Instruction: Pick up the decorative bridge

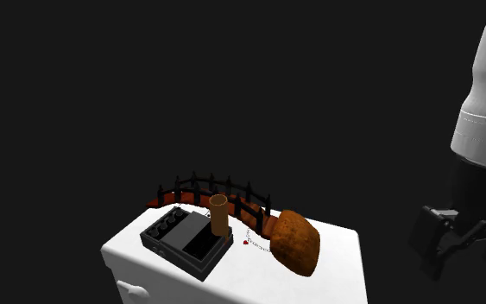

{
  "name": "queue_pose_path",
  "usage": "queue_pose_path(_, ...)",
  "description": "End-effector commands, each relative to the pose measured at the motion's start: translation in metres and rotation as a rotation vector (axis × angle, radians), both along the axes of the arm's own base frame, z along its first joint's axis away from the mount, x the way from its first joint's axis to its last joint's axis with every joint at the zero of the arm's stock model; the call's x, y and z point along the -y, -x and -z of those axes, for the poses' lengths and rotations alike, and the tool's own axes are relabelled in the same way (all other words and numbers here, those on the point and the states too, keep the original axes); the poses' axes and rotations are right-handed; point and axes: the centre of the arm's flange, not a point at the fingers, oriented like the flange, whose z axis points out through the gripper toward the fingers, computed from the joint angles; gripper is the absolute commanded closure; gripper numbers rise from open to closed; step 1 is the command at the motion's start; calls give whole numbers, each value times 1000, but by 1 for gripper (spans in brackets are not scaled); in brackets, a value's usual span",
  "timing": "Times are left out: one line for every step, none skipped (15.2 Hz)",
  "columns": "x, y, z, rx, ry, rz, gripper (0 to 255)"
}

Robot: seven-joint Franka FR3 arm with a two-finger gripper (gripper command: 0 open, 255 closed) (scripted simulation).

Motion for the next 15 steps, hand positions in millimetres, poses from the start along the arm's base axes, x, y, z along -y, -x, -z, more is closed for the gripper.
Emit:
queue_pose_path(0,0,0,0,0,0,0)
queue_pose_path(-3,-11,1,4,-9,-31,0)
queue_pose_path(-7,-23,3,8,-17,-61,0)
queue_pose_path(-11,-34,4,13,-26,-92,0)
queue_pose_path(-15,-45,5,17,-35,-122,0)
queue_pose_path(-20,-55,7,21,-43,-153,0)
queue_pose_path(-25,-66,8,25,-52,-184,0)
queue_pose_path(-31,-77,9,30,-61,-214,0)
queue_pose_path(-36,-87,10,34,-69,-245,0)
queue_pose_path(-42,-97,10,38,-78,-275,0)
queue_pose_path(-49,-107,11,42,-86,-306,0)
queue_pose_path(-55,-117,12,47,-95,-337,0)
queue_pose_path(-62,-127,12,51,-104,-367,0)
queue_pose_path(-70,-136,12,55,-112,-398,0)
queue_pose_path(-77,-145,13,59,-121,-428,0)
